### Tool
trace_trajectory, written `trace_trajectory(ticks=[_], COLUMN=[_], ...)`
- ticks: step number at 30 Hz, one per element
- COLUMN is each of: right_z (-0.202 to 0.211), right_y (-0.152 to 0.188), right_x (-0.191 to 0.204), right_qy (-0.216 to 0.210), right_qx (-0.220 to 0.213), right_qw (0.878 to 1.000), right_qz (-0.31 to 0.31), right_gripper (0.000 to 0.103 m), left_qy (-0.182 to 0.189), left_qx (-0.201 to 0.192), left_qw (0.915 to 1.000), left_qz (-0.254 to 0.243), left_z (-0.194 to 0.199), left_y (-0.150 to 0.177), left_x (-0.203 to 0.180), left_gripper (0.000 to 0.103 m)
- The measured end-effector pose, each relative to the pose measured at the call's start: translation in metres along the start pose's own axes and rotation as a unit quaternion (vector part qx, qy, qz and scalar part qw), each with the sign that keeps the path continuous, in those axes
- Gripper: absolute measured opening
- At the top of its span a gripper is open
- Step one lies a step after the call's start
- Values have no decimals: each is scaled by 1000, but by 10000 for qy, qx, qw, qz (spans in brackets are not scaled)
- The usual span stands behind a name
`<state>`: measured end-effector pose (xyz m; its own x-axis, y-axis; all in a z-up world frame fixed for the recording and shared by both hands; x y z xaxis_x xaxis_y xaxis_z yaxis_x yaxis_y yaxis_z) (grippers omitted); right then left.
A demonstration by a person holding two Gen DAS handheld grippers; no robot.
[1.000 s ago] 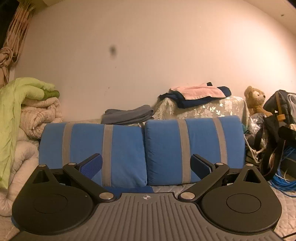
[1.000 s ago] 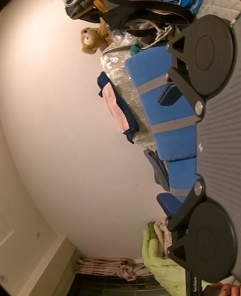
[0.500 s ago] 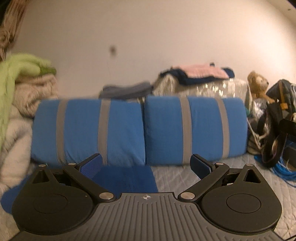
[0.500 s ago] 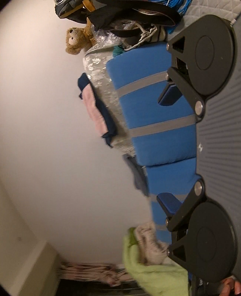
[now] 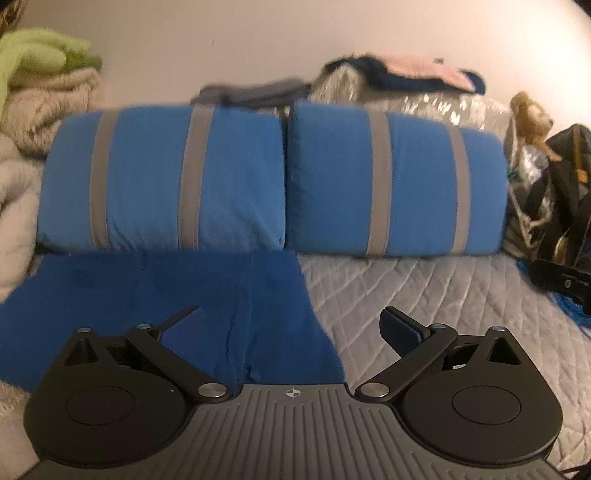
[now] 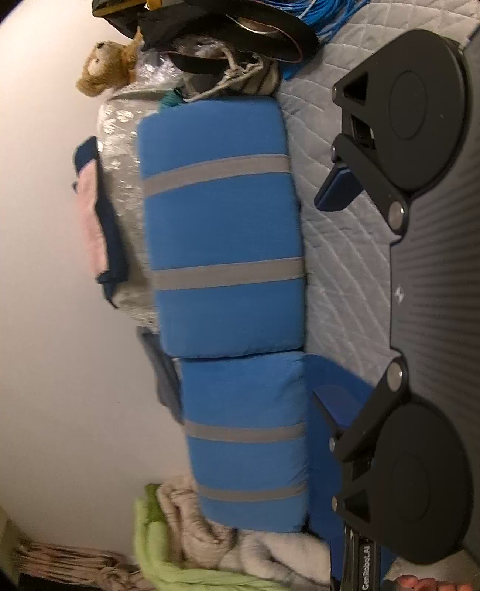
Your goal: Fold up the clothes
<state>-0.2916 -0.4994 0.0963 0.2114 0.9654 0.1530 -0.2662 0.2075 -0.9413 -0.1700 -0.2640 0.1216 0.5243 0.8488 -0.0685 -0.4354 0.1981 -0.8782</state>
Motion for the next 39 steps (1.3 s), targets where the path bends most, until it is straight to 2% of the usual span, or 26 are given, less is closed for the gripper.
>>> trace_trajectory(ticks=[13, 24, 32, 36, 39], right_z=[-64, -110, -136, -143, -147], right_y=[37, 73, 100, 104, 104], right_x=[12, 21, 40, 41, 40], right_qy=[352, 649, 855, 850, 820], right_qx=[1171, 2180, 2625, 2615, 2685], right_qw=[9913, 9692, 9488, 9521, 9522], right_qz=[485, 949, 1537, 1338, 1205], right_gripper=[103, 103, 103, 103, 103], left_qy=[-100, -343, -498, -606, -570], left_qx=[862, 1667, 1861, 1945, 2076], left_qw=[9960, 9851, 9813, 9790, 9763], left_qz=[210, 244, -32, -84, 224], left_z=[-43, -82, -96, -100, -103], left_y=[27, 62, 77, 81, 86], left_x=[15, 33, 33, 31, 34], left_gripper=[103, 103, 103, 103, 103])
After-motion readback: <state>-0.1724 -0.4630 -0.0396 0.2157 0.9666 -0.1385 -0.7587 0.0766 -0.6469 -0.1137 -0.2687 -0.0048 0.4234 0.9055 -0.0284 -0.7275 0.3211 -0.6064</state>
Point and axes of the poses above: each gripper's, at about its wrist camera, not at the fingertips, and z roughly against the way its jaws point, x to its left, y to its underside, the point moved 2 cm from there along -z, roughly the way its jaws point, and after that the axes turned 8 degrees about y, right-handed, at the moved point
